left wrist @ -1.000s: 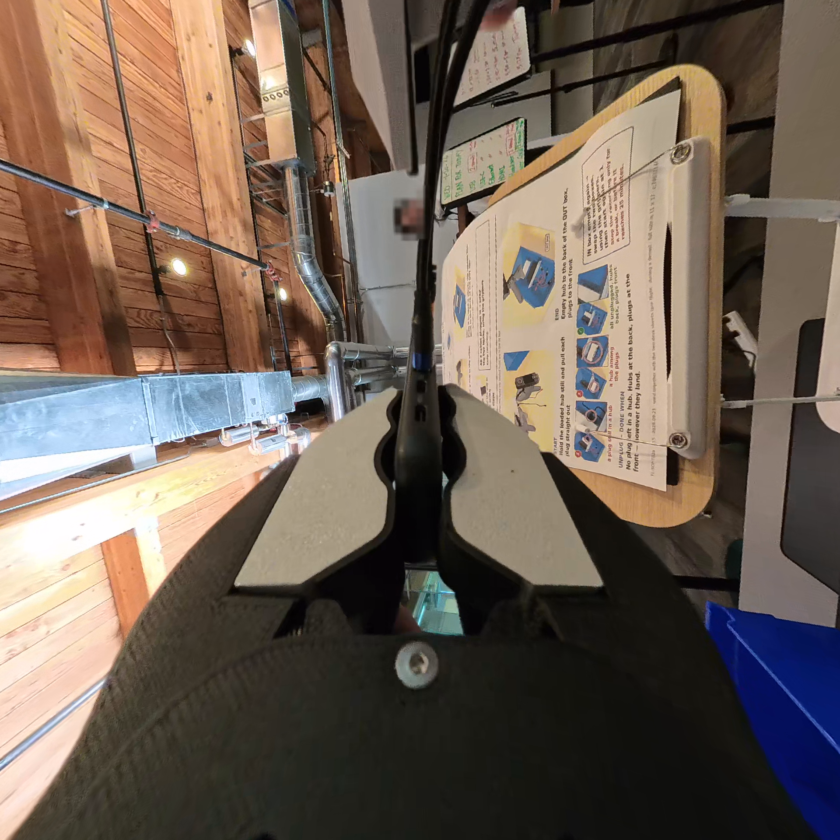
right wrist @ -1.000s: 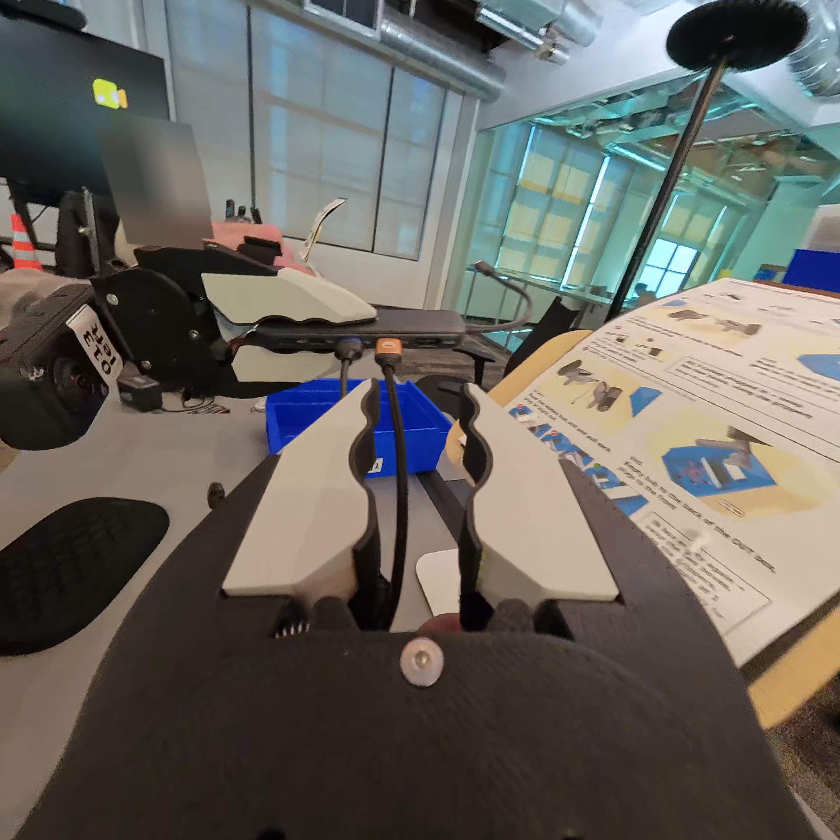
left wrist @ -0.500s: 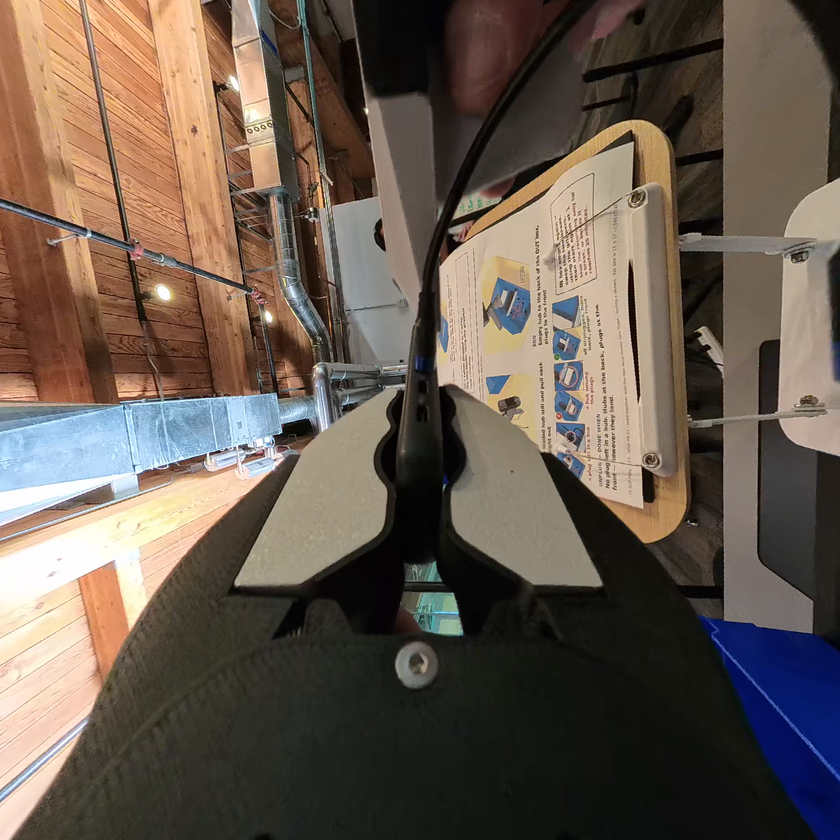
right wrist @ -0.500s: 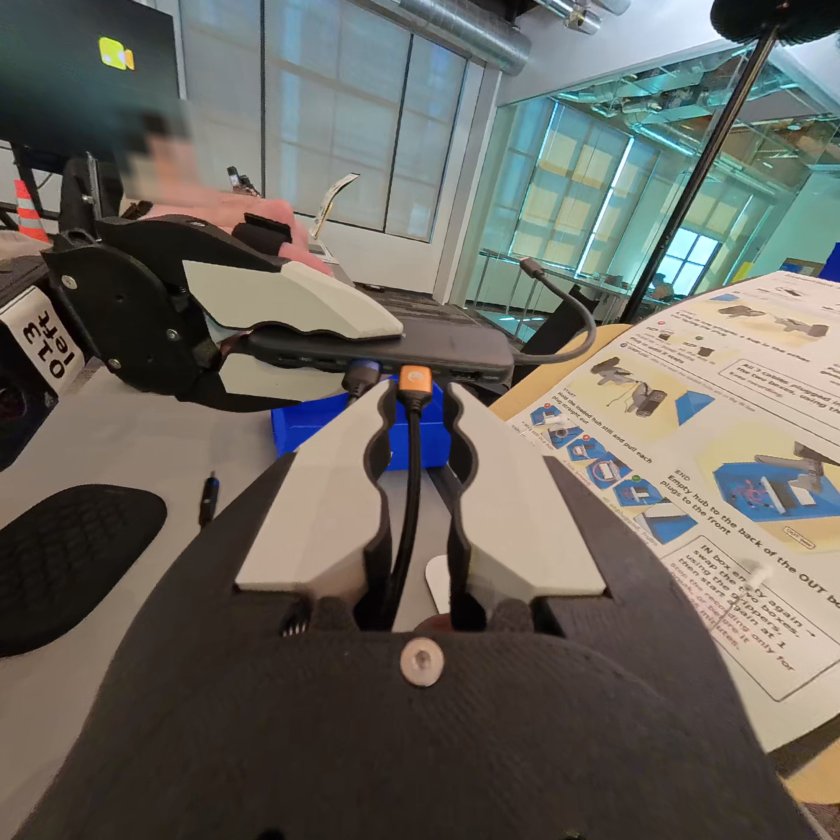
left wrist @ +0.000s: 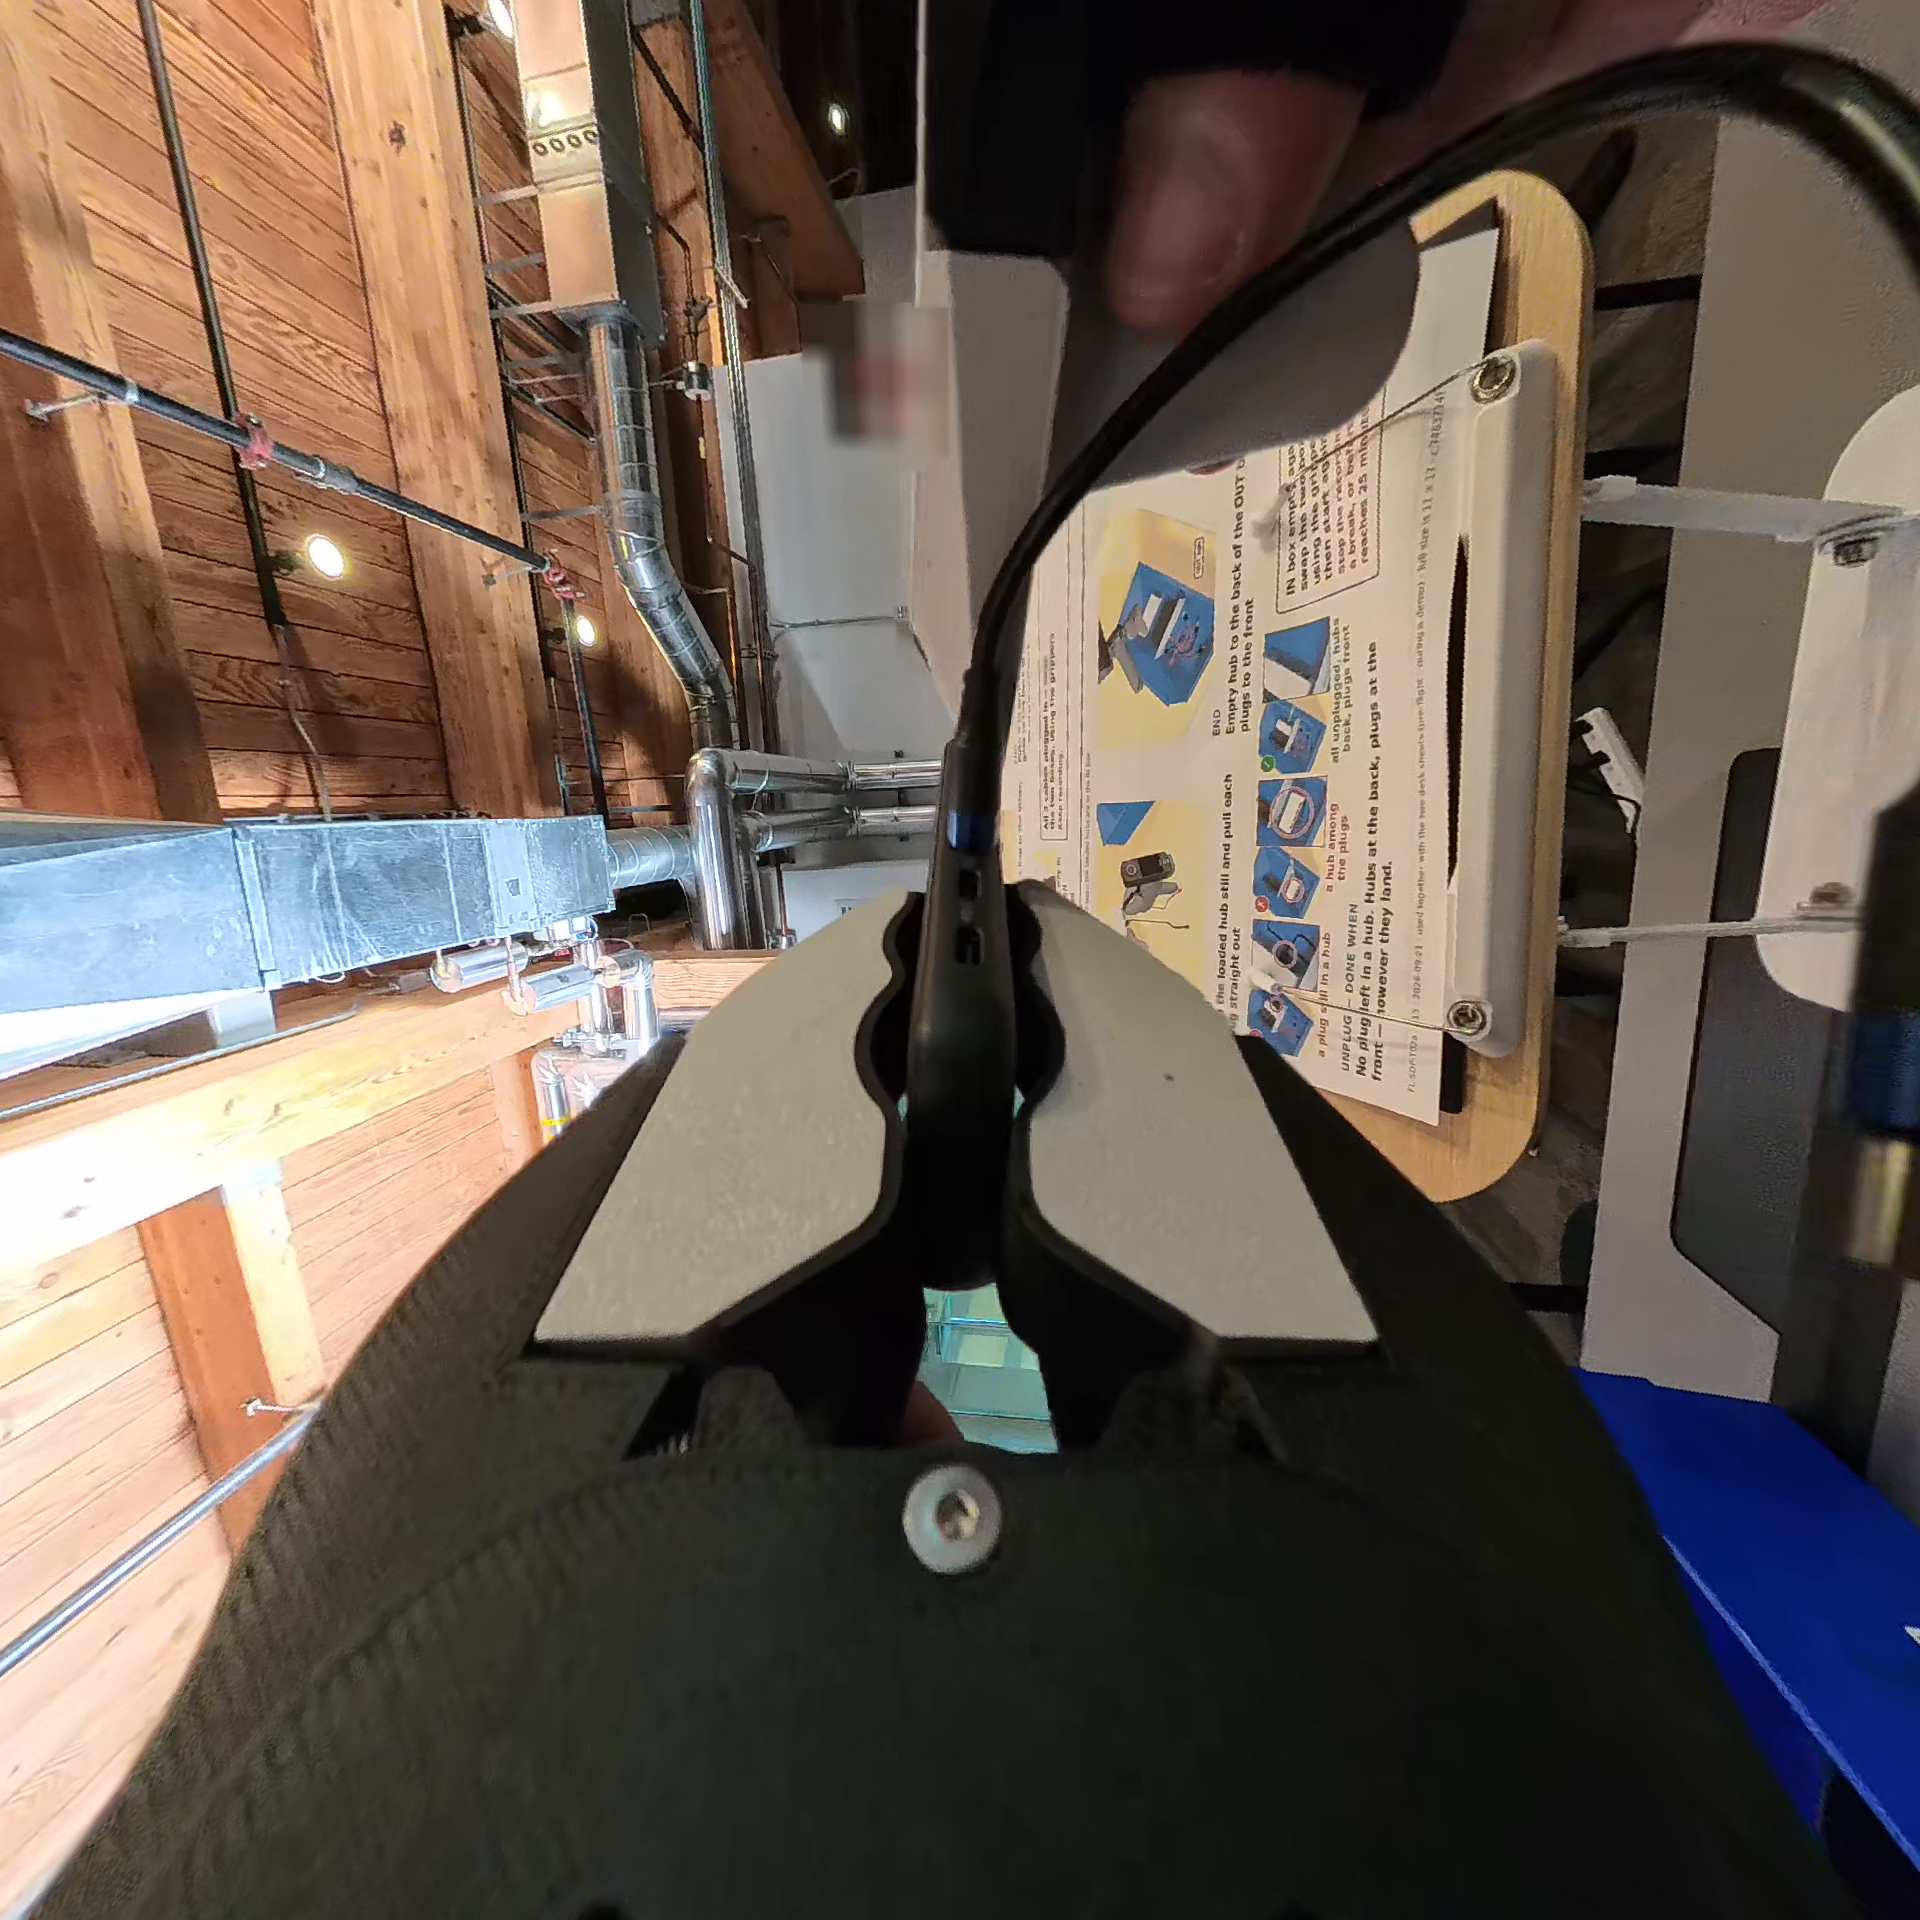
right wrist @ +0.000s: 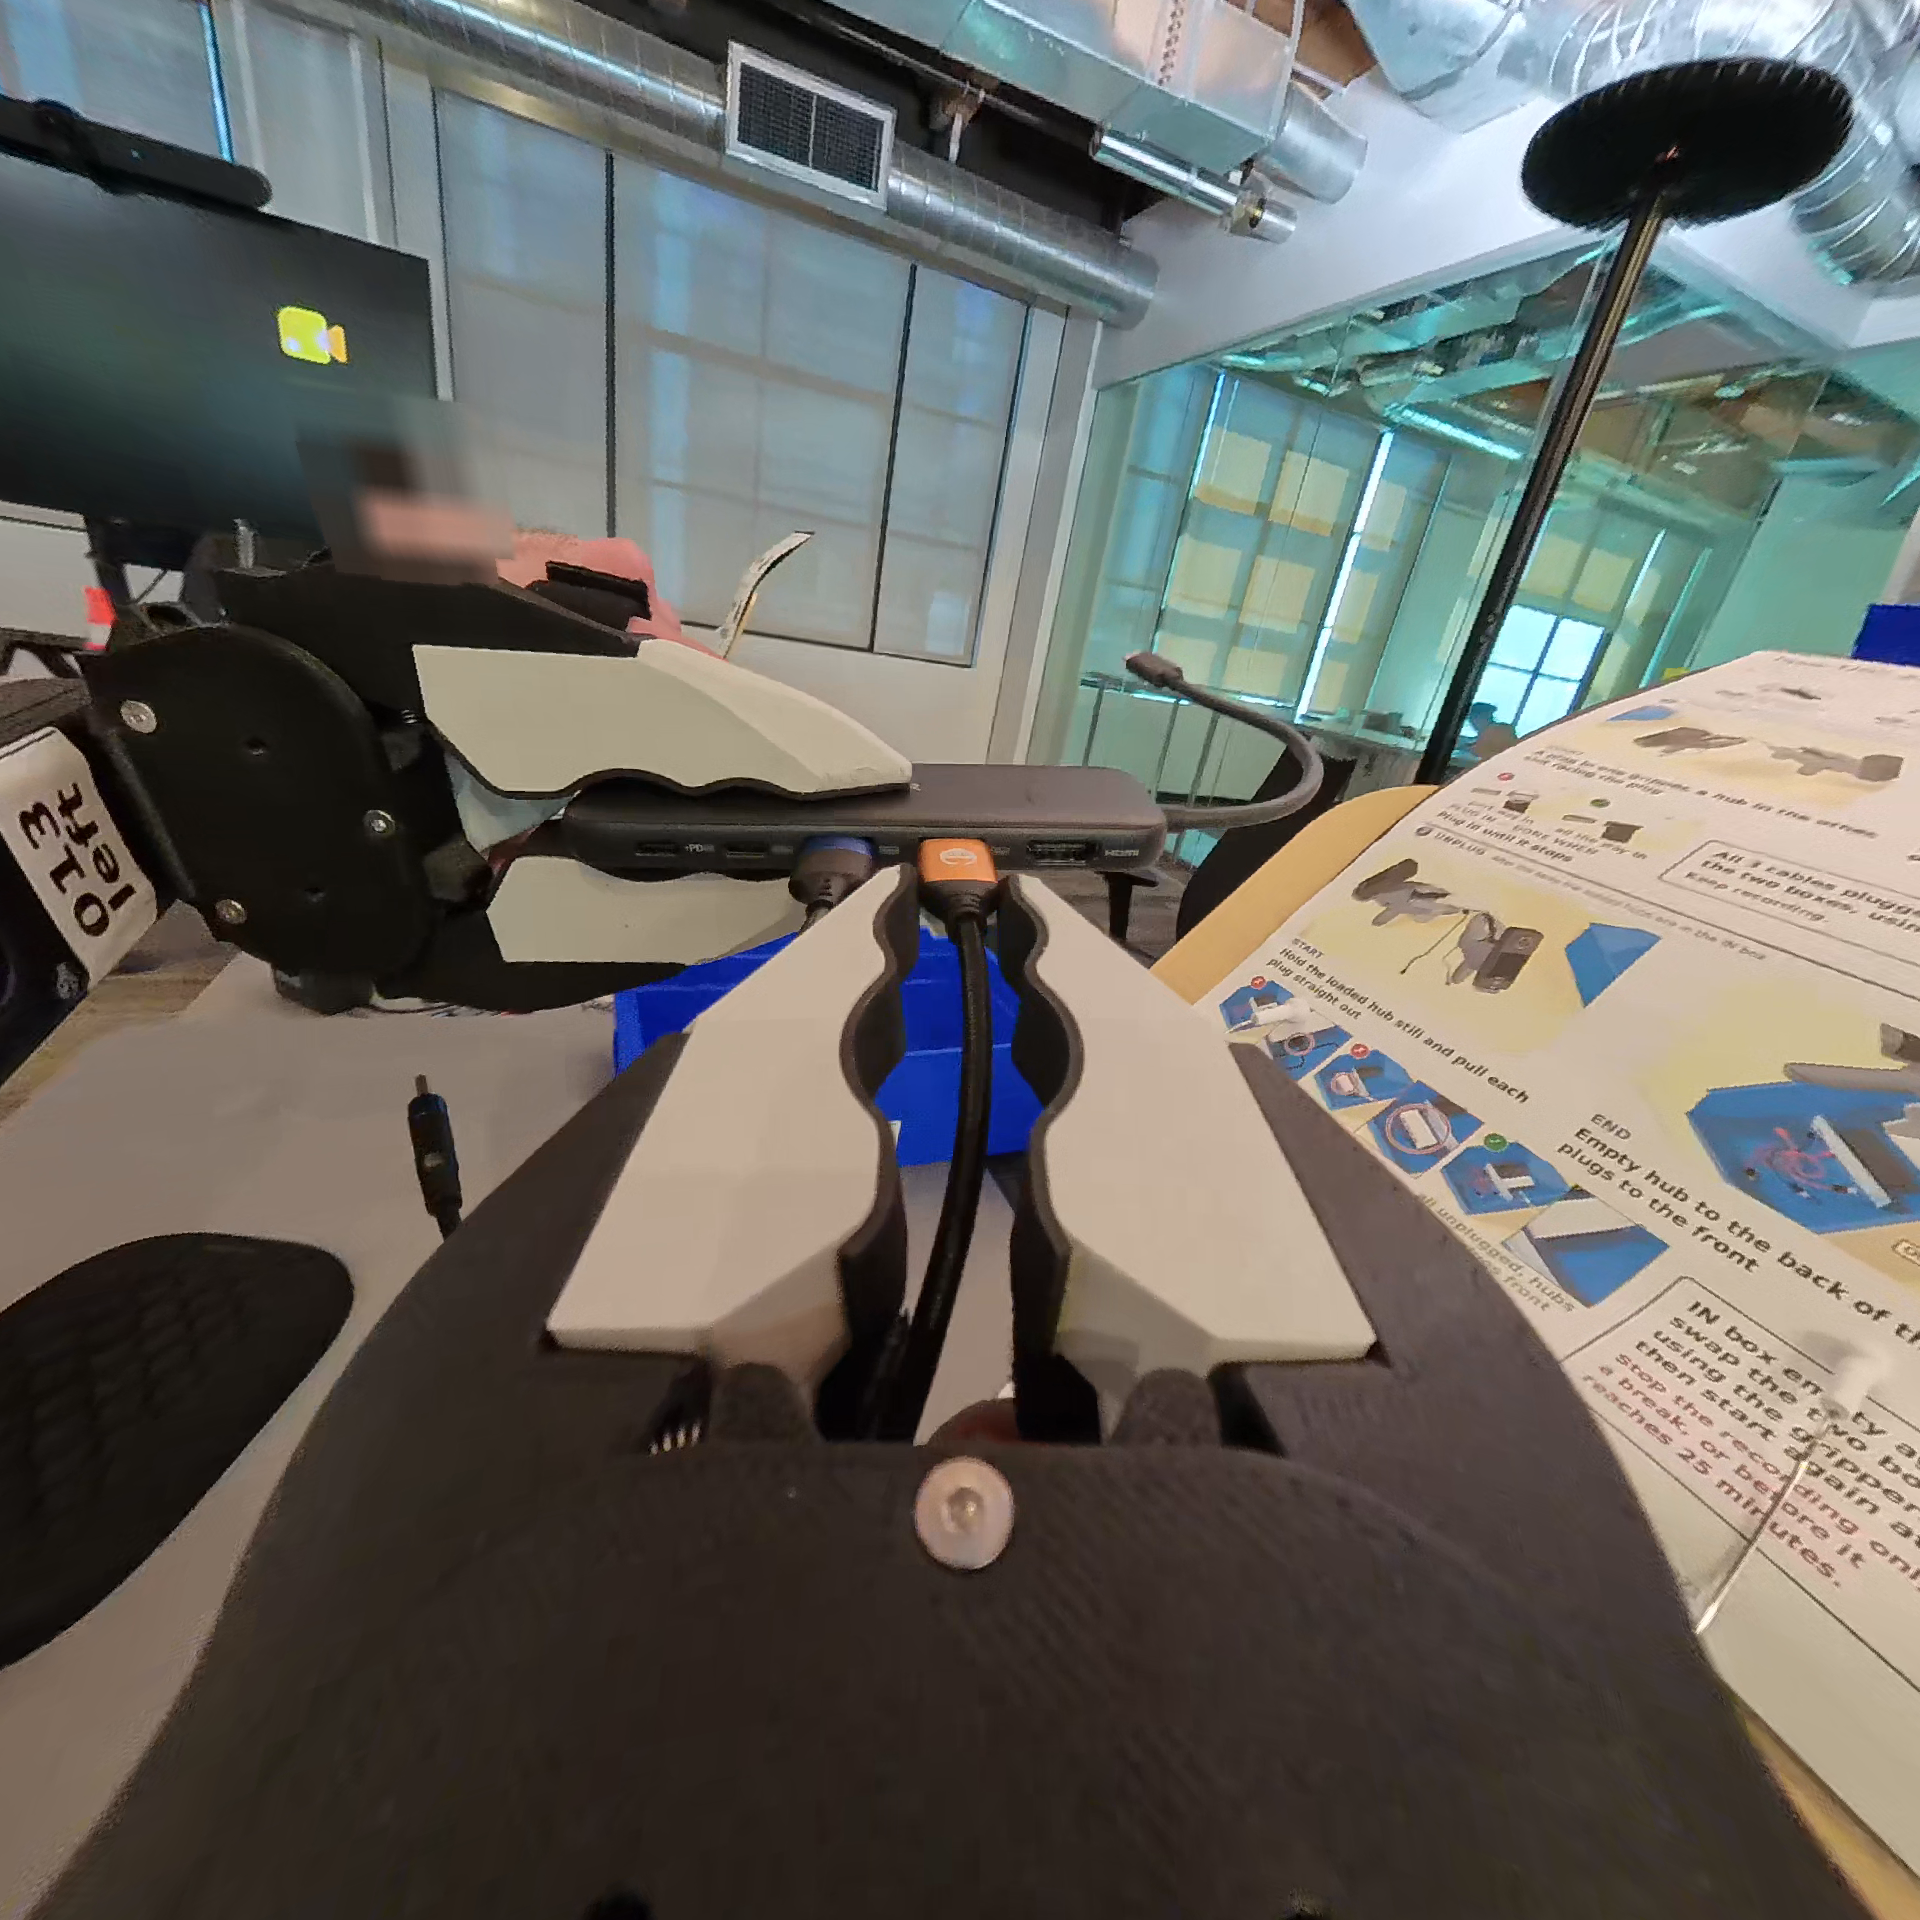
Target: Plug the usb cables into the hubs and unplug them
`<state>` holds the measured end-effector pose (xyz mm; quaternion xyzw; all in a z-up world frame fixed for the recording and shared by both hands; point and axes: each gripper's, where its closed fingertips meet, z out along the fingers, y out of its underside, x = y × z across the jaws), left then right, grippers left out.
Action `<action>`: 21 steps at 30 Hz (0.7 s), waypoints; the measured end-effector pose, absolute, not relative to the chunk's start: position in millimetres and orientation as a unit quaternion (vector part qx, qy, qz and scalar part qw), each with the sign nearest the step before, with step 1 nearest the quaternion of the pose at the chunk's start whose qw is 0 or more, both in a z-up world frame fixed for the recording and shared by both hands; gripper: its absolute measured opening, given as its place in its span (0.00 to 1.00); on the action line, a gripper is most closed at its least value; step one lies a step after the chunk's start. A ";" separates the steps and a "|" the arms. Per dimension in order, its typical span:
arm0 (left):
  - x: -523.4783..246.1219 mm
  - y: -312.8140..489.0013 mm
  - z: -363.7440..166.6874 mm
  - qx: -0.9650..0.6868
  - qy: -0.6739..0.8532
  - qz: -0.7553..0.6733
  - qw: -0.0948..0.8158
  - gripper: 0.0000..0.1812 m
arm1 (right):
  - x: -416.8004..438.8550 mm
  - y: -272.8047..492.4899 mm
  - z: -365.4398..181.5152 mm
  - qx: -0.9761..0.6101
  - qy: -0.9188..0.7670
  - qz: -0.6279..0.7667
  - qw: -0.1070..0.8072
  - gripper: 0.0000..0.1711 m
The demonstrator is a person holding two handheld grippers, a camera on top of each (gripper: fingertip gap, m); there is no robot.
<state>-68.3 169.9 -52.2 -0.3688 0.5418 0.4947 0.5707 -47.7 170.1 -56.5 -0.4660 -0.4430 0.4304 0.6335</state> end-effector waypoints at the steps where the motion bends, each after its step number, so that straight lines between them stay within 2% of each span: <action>1: -69.0 170.1 -51.2 -0.368 0.540 0.495 0.573 0.07 | -48.1 170.2 -55.5 -0.465 -0.440 0.430 0.637 0.07; 11: -66.6 167.9 -50.8 -0.370 0.550 0.467 0.586 0.08 | -47.4 166.7 -55.2 -0.459 -0.442 0.447 0.628 0.07; 13: -62.9 166.8 -47.3 -0.356 0.550 0.473 0.589 0.17 | -50.1 160.9 -56.9 -0.454 -0.454 0.458 0.615 0.07; 15: -61.3 168.1 -47.1 -0.350 0.555 0.474 0.586 0.11 | -53.9 157.2 -54.5 -0.454 -0.450 0.469 0.610 0.07; 21: -63.5 170.4 -48.0 -0.361 0.553 0.478 0.578 0.11 | -53.9 159.2 -51.0 -0.461 -0.436 0.475 0.610 0.07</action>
